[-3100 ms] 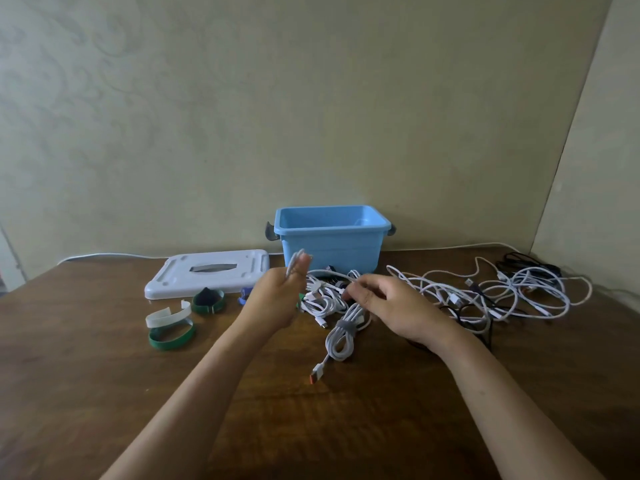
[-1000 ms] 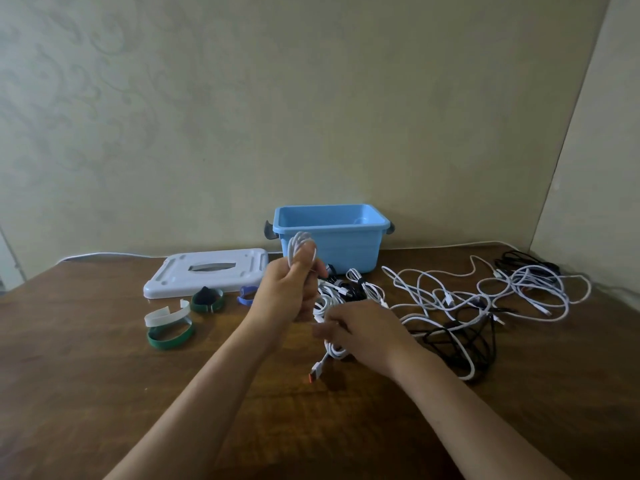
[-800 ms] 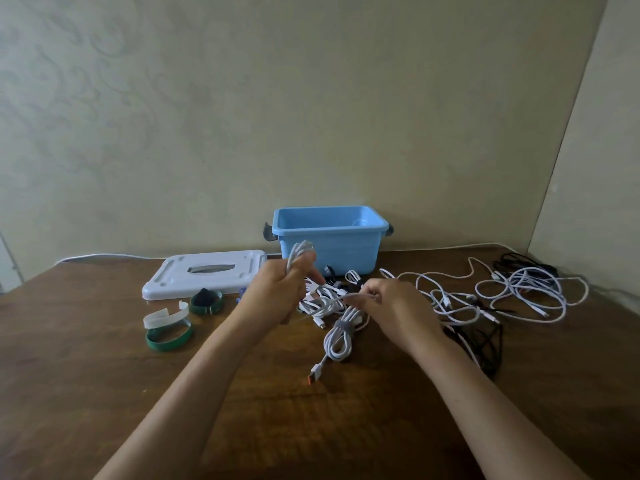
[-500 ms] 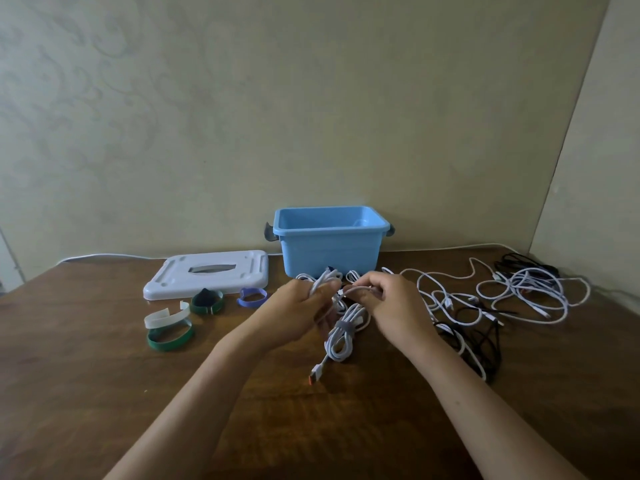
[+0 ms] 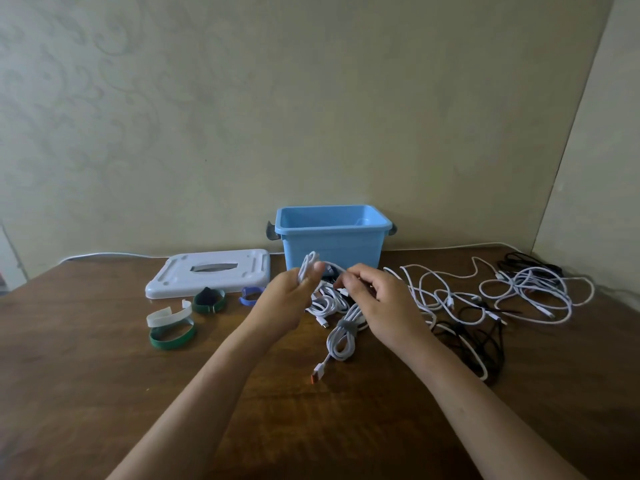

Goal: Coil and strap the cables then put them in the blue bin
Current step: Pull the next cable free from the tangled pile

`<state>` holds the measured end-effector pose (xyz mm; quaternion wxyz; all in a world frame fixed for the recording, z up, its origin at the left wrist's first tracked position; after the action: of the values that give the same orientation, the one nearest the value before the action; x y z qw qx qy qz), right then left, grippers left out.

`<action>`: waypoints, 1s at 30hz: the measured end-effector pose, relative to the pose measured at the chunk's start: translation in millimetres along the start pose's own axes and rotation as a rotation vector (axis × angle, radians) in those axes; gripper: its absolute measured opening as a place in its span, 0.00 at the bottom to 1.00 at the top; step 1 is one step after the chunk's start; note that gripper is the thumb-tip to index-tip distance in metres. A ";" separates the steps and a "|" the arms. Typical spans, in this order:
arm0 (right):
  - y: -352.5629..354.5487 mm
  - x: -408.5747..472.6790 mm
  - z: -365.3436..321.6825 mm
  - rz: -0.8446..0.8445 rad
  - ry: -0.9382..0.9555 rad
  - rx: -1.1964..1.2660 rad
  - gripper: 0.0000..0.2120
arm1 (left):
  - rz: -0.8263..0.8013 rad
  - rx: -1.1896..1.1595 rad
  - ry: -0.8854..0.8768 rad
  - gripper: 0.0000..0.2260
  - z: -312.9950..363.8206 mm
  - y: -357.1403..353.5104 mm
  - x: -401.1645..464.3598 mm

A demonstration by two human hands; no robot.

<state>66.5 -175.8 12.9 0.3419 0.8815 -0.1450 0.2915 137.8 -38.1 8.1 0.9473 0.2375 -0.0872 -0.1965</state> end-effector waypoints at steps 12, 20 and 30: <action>-24.5 -7.4 -16.7 -0.162 0.041 0.006 0.11 | -0.080 -0.239 0.017 0.23 3.4 -18.0 -7.5; -27.9 -9.8 -18.1 -0.291 0.012 -0.172 0.09 | 0.205 -0.293 0.042 0.26 -2.6 17.6 -1.8; -61.8 -19.3 -23.5 -0.400 0.016 -0.194 0.14 | 0.273 -0.429 -0.085 0.23 14.0 16.2 -11.9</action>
<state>69.6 -113.8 -16.9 0.4774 0.8533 0.0080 0.2097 128.7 -25.8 27.3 0.9892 0.0087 -0.1147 -0.0905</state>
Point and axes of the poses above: each hand's wrist, its own x-axis towards the middle knuckle, its own y-axis out of the back of the hand, z = x × y, the point moved 8 cm from there along x, towards the middle knuckle, and after that the axes turned 10 degrees about y, right-handed, at the moved point
